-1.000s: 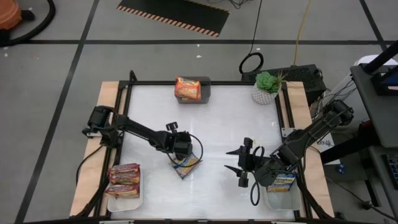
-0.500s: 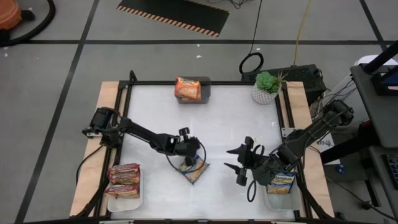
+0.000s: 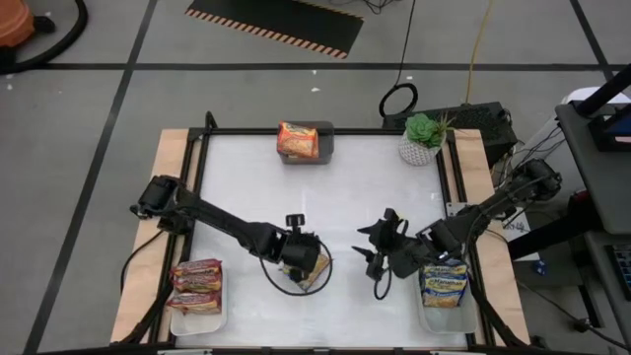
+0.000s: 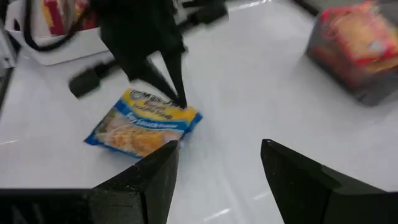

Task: Sort Maruchan noodles
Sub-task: Put the blue noodle pack into the gray bin

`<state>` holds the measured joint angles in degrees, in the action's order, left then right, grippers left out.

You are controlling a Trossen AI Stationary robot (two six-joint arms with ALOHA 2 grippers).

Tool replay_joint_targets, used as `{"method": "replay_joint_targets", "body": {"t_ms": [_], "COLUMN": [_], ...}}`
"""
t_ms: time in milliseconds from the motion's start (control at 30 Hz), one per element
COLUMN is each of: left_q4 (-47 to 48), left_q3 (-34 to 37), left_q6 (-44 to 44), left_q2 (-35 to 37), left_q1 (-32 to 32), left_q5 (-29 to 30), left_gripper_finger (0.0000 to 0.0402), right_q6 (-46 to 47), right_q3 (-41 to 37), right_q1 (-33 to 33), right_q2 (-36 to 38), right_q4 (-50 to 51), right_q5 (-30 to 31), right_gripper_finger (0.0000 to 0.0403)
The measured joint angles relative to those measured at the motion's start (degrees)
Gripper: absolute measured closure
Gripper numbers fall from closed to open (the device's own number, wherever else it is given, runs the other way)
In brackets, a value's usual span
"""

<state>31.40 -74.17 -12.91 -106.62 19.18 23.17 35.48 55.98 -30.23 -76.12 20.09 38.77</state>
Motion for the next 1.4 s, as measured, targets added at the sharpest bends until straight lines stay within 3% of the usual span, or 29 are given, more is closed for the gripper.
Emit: {"method": "replay_joint_targets", "body": {"t_ms": [100,200,433,567,1000,1167,1400], "left_q4": [11.4,16.3,15.0,15.4,18.9,18.0,17.9], "left_q3": [-4.8,-6.2,-6.3,-6.2,-4.9,-2.3,-0.5], "left_q6": [-5.1,-8.0,-6.9,-10.9,-20.6,-24.3,-28.1], "left_q2": [0.2,0.2,0.2,0.2,0.2,0.1,0.1], "left_q1": [2.2,5.1,10.3,10.6,11.0,12.4,12.9], "left_q5": [-1.4,-4.1,-11.3,-14.2,-15.8,-19.0,-19.0], "left_gripper_finger": [0.0385,0.0385,0.0385,0.0385,0.0385,0.0385,0.0385], "right_q6": [-0.3,-0.4,-7.7,-11.6,-15.4,-16.9,-20.6], "right_q3": [-1.2,-1.6,-1.6,-1.6,-0.1,0.0,0.1], "right_q1": [2.0,3.7,4.8,4.4,6.9,8.9,9.9], "right_q2": [0.0,0.0,0.0,-0.8,-6.2,-6.3,-6.3], "right_q4": [-2.3,-2.6,-7.5,-11.1,-15.6,-15.2,-14.1], "right_q5": [-4.5,-6.1,-6.0,-7.4,-13.4,-15.5,-25.4], "right_gripper_finger": [0.0179,0.0179,0.0179,0.0179,0.0229,0.0243,0.0283]}}
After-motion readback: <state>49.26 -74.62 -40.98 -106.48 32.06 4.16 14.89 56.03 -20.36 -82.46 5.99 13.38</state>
